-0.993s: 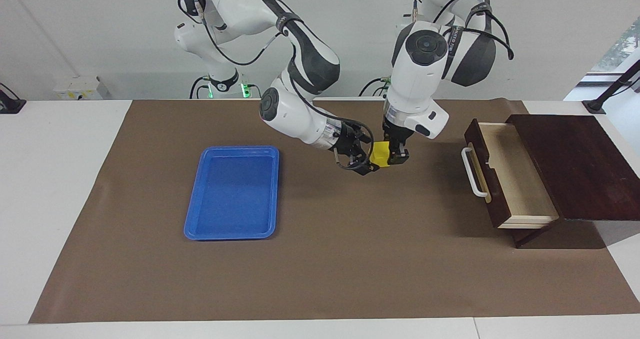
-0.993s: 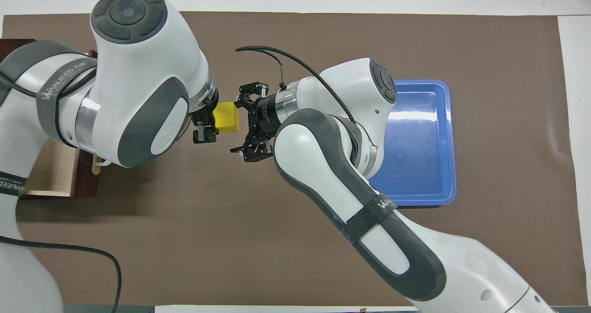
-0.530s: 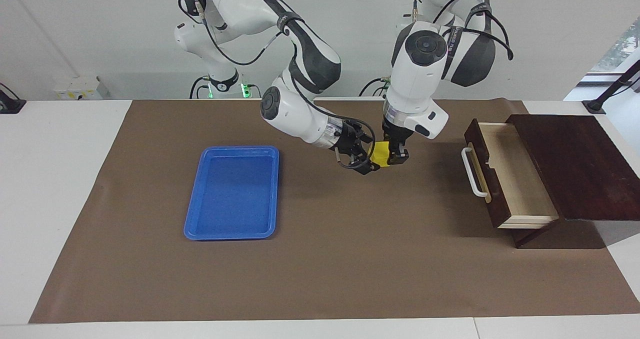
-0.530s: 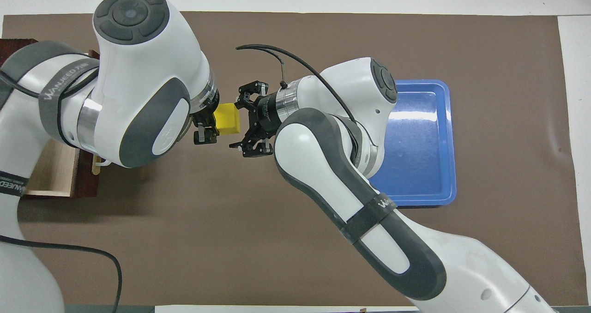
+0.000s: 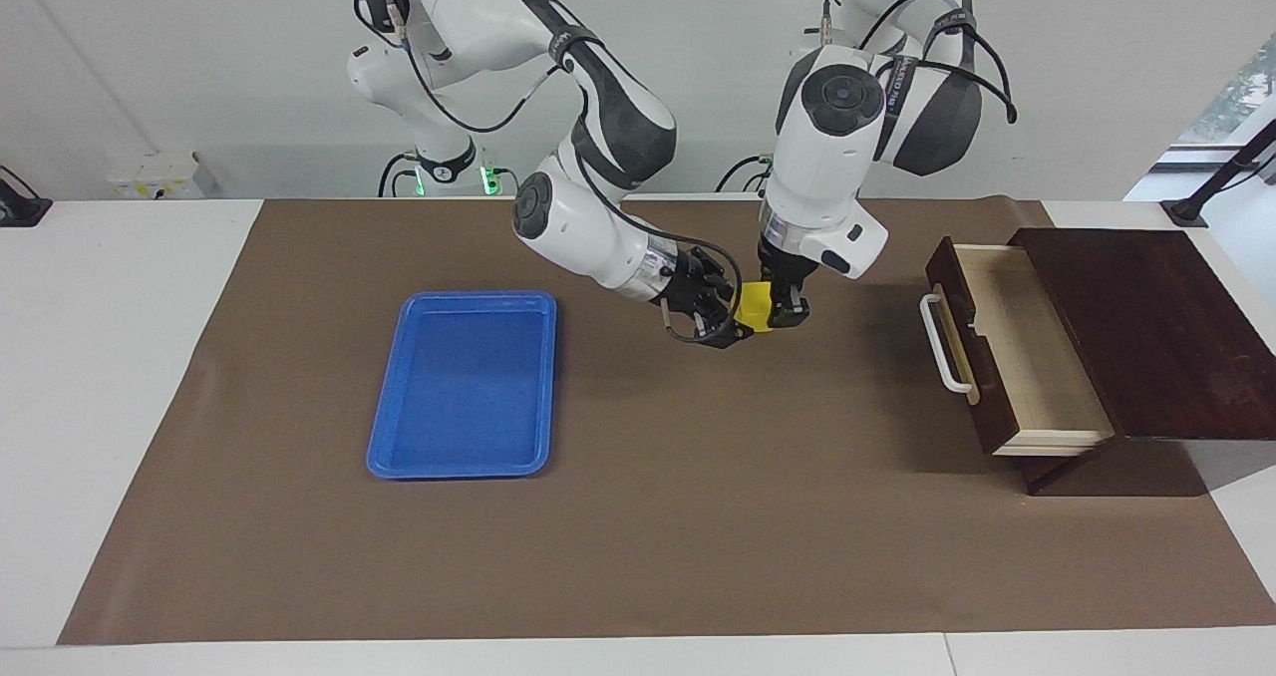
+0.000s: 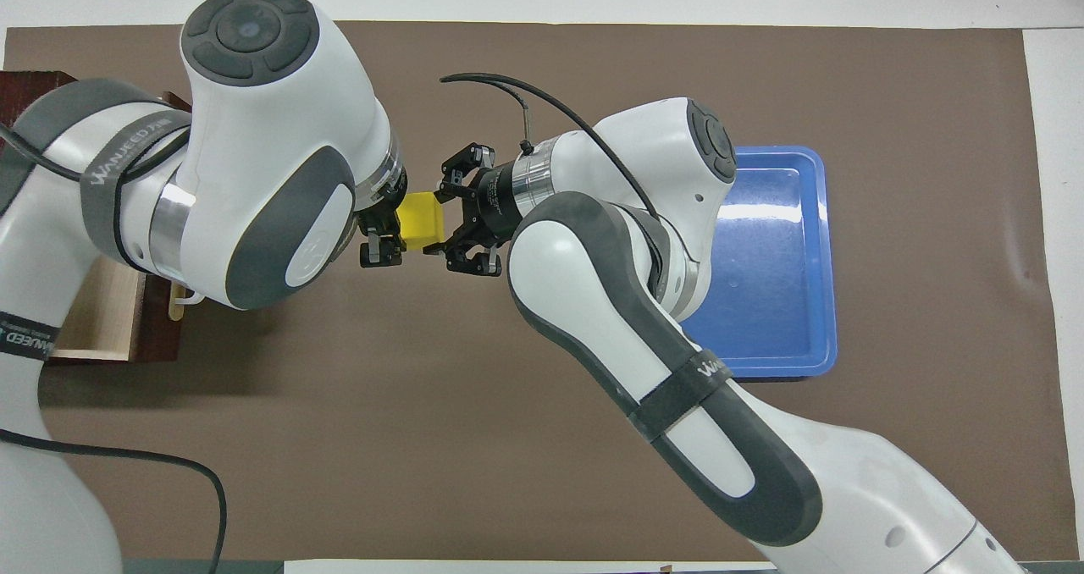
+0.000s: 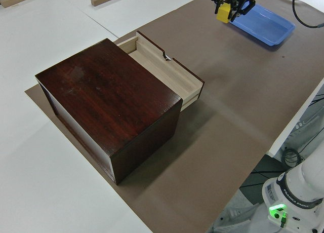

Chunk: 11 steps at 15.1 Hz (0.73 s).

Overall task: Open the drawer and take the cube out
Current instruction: 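Open the left gripper while the right gripper carries the cube away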

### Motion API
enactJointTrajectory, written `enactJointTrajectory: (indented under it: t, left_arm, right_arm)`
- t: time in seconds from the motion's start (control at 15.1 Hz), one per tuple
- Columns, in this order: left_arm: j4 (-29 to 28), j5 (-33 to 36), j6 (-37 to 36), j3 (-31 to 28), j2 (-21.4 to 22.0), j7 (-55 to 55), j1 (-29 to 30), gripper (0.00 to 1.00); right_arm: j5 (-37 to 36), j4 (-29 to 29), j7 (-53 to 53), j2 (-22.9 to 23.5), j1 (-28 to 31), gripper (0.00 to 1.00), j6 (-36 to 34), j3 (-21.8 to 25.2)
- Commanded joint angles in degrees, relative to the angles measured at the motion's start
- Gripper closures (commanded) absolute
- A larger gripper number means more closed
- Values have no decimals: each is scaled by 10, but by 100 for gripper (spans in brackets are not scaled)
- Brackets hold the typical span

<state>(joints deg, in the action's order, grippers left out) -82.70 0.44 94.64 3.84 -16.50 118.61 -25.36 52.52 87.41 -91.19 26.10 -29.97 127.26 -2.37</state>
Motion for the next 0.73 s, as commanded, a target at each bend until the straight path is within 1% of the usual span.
enactJointTrajectory:
  t: [0.0, 0.07, 0.26, 0.33, 0.4, 0.53, 0.66]
  left_arm:
    - [3, -4, 16, -10, 0, -1, -6, 3]
    - [3, -4, 13, -10, 1, -1, -5, 0]
    - [-7, 0, 15, -12, 2, -25, 5, 0]
    - [-19, 8, 18, -12, 5, -41, 13, 0]
    - [-42, 22, 25, -12, 16, -57, 21, 0]
    - [-127, 67, 75, -13, 52, -100, 36, 0]
    - [-190, 90, 114, -13, 76, -120, 64, 0]
  right_arm:
    - [-21, -7, -9, 4, 5, 100, -14, -7]
    - [-21, -7, -9, 5, 5, 100, -14, -6]
    - [-20, -15, -9, 7, 5, 100, -15, -6]
    - [-20, -17, -10, 8, 7, 100, -16, -5]
    - [-20, -18, -10, 8, 15, 100, -21, -5]
    - [-20, -19, -9, 8, 36, 100, -40, -4]
    - [-26, -19, -3, 8, 71, 100, -49, -4]
